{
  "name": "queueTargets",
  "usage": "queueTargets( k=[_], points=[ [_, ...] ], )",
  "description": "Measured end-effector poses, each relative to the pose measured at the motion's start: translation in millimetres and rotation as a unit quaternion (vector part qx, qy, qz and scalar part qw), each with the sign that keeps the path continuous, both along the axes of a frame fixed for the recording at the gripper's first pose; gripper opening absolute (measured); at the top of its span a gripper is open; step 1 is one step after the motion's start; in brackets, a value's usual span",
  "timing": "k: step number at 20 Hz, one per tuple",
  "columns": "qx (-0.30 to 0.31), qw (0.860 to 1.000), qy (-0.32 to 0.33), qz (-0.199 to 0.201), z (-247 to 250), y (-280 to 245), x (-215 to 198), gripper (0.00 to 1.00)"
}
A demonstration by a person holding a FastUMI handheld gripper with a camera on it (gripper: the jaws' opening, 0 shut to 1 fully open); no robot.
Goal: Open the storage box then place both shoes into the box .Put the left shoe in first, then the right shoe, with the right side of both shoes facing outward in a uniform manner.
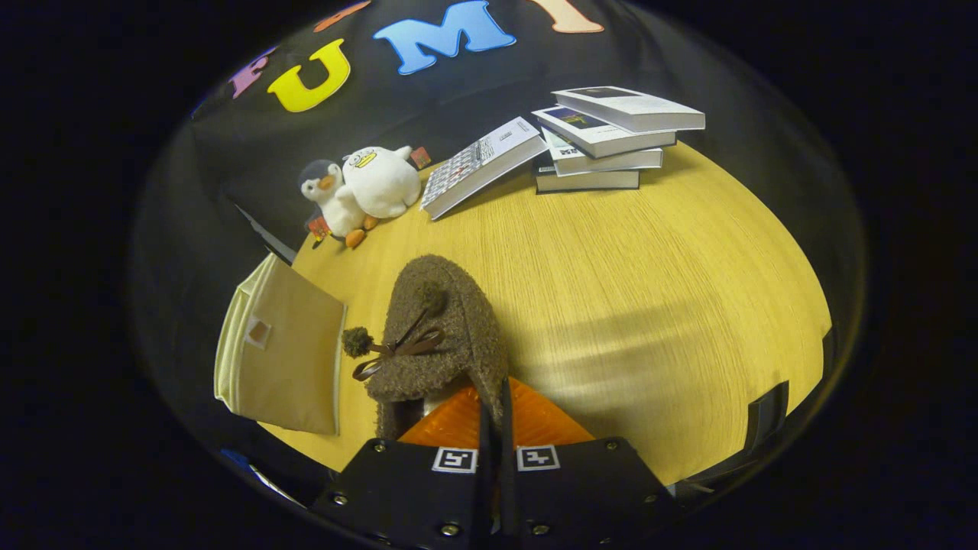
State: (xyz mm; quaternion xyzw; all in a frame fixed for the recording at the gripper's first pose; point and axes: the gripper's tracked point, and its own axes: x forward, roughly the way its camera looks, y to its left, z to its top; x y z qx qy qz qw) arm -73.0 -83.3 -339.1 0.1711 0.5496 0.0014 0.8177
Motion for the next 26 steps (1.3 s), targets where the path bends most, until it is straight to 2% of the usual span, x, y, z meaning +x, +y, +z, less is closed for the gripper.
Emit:
queueTargets(
  k=[8,26],
  points=[
    [0.036,0.999,-0.030,-0.024,49,49,16,0.05],
    [0.081,0.993,-0.079,0.017,105,198,66,0.05]
  ],
)
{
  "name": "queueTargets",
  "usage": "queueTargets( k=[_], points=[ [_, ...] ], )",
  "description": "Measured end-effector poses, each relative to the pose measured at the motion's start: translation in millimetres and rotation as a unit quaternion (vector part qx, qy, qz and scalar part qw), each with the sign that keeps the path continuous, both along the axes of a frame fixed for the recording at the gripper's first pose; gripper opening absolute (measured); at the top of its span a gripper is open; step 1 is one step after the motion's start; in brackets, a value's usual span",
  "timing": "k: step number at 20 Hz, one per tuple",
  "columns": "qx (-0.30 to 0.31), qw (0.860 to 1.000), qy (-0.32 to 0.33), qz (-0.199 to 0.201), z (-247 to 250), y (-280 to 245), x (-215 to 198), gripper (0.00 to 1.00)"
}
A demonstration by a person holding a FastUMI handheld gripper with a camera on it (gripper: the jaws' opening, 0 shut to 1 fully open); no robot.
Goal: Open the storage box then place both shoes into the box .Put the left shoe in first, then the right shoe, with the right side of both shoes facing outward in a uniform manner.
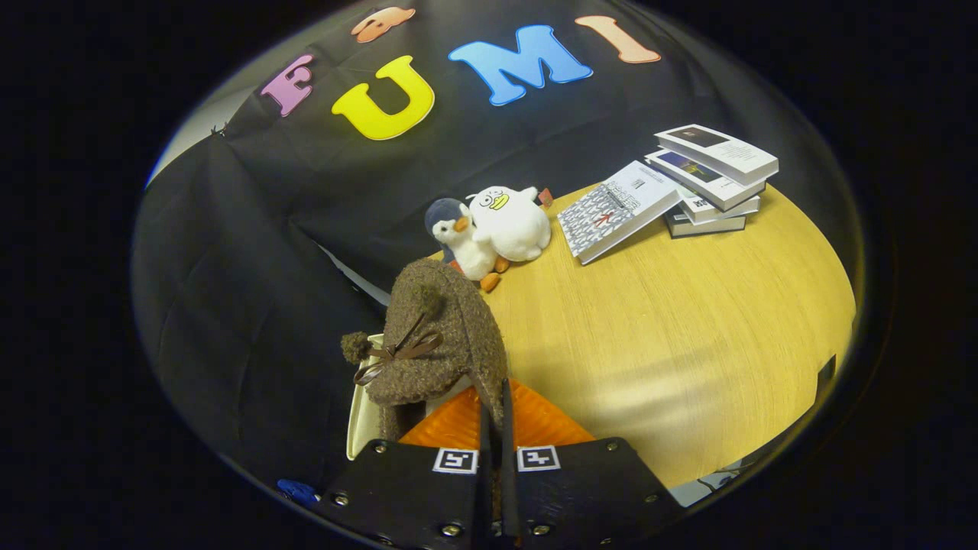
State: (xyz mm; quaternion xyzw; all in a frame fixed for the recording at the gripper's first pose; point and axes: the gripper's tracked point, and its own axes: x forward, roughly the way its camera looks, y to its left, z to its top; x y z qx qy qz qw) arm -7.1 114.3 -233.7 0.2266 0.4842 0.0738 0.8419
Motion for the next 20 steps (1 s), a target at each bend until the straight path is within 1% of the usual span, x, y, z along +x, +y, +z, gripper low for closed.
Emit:
queueTargets(
  k=[4,10,16,20],
  points=[
    [0.013,1.000,-0.003,0.006,-1,37,6,0.05],
    [0.019,1.000,-0.007,-0.008,-17,80,16,0.05],
    [0.008,1.000,0.014,-0.017,-48,103,11,0.05],
    [-0.019,0.999,0.025,-0.028,-64,100,6,0.05]
  ],
)
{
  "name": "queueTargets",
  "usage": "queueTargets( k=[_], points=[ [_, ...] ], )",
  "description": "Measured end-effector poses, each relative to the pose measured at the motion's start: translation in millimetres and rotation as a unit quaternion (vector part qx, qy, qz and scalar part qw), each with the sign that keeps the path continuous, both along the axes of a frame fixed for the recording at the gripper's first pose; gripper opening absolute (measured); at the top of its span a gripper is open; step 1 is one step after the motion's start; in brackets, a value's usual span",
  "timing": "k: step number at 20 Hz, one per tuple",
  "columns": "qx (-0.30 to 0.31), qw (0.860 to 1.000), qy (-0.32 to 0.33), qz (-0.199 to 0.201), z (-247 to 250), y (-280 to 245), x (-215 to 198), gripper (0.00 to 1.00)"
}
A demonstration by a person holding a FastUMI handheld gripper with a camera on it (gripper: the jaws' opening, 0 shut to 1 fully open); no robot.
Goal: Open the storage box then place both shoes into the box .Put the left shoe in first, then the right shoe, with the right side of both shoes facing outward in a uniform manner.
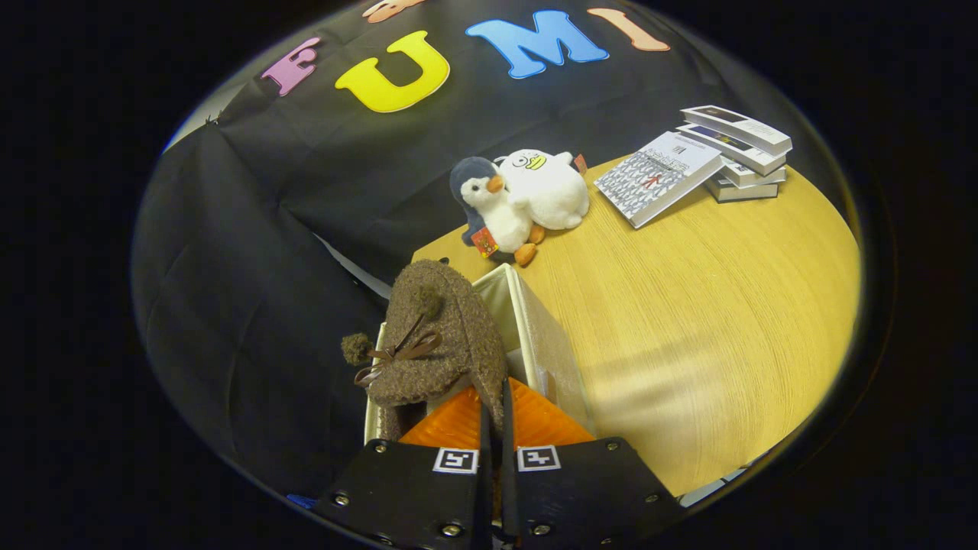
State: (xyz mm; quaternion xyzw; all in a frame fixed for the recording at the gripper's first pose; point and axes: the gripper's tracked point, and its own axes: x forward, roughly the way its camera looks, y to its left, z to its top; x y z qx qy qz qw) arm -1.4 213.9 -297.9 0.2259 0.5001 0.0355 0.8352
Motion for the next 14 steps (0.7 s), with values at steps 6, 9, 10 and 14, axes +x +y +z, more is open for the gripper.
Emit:
queueTargets(
  k=[6,9,10,14],
  points=[
    [-0.012,0.999,-0.051,-0.007,26,-9,17,0.63],
    [-0.032,0.995,-0.091,0.015,49,-21,24,0.98],
    [-0.038,0.993,-0.105,0.022,58,-26,26,0.98],
    [-0.066,0.980,-0.184,0.040,105,-55,38,0.98]
  ],
)
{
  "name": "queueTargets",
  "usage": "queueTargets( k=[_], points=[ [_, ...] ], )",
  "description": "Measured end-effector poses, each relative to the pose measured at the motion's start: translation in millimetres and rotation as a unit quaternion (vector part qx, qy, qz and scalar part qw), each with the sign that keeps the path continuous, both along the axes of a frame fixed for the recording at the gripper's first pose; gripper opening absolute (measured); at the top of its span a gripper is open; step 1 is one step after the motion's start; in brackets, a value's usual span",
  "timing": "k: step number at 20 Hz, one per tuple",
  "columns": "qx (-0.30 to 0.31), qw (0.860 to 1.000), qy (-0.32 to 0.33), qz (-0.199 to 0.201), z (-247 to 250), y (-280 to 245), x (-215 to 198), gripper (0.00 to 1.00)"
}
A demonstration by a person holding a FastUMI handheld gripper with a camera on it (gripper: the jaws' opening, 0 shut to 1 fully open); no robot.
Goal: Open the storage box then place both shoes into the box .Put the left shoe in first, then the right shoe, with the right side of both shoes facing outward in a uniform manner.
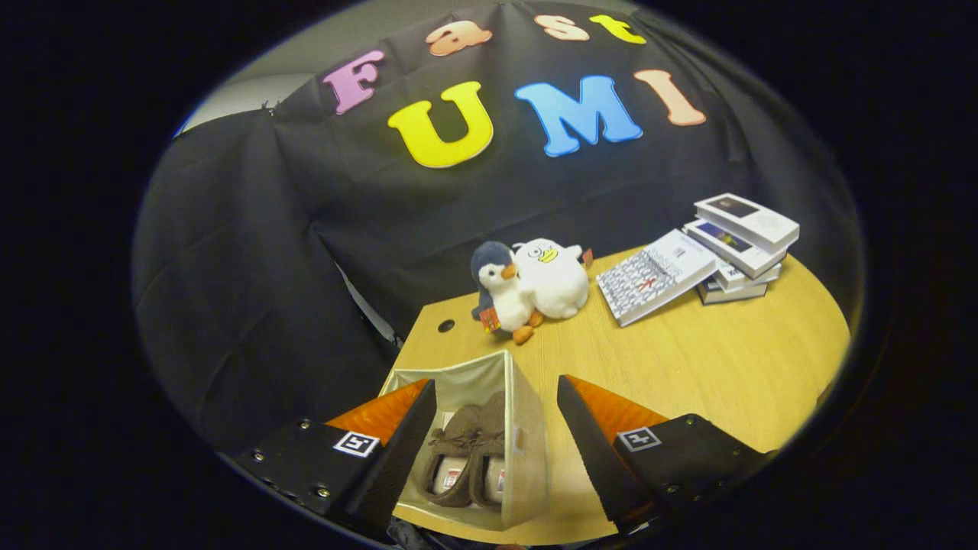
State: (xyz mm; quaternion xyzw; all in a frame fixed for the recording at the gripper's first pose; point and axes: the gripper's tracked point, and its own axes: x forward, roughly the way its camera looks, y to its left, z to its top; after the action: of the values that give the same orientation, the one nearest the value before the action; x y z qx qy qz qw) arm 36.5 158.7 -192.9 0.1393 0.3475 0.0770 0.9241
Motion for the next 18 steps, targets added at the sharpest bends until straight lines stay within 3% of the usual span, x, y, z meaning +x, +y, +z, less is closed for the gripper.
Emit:
queueTargets(
  k=[11,18],
  points=[
    [-0.116,0.984,-0.134,-0.015,93,-130,2,0.98],
    [-0.183,0.955,-0.225,-0.059,140,-198,-13,0.97]
  ],
)
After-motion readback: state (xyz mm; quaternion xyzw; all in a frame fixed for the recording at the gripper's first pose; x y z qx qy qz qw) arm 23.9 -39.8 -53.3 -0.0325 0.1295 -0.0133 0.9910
